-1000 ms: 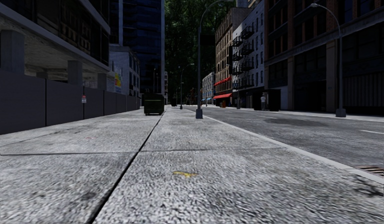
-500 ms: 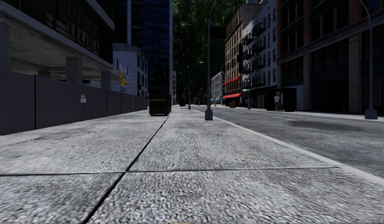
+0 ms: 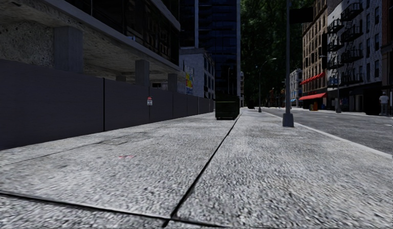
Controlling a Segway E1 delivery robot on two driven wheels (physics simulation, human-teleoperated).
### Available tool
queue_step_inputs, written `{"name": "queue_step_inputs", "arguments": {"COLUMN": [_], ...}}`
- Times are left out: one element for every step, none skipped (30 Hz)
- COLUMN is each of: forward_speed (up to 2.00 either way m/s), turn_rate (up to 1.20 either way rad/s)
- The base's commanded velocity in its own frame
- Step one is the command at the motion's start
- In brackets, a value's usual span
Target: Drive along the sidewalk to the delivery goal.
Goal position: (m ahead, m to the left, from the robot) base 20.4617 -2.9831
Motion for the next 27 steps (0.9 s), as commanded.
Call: {"name": "queue_step_inputs", "arguments": {"forward_speed": [2.00, 2.00, 2.00, 2.00, 2.00, 2.00, 2.00, 2.00, 2.00, 2.00, 2.00, 2.00, 2.00, 2.00, 2.00, 2.00, 2.00, 2.00, 2.00, 2.00, 2.00, 2.00, 2.00, 2.00, 2.00, 2.00, 2.00], "turn_rate": [0.98, 0.98, 0.98, 0.98, 0.98, 0.98, 0.98, 0.95, 0.45, 0.45, 0.22, 0.05, 0.00, 0.00, 0.00, 0.00, 0.00, 0.00, 0.00, 0.00, 0.00, 0.00, 0.00, 0.00, 0.00, 0.00, 0.00]}}
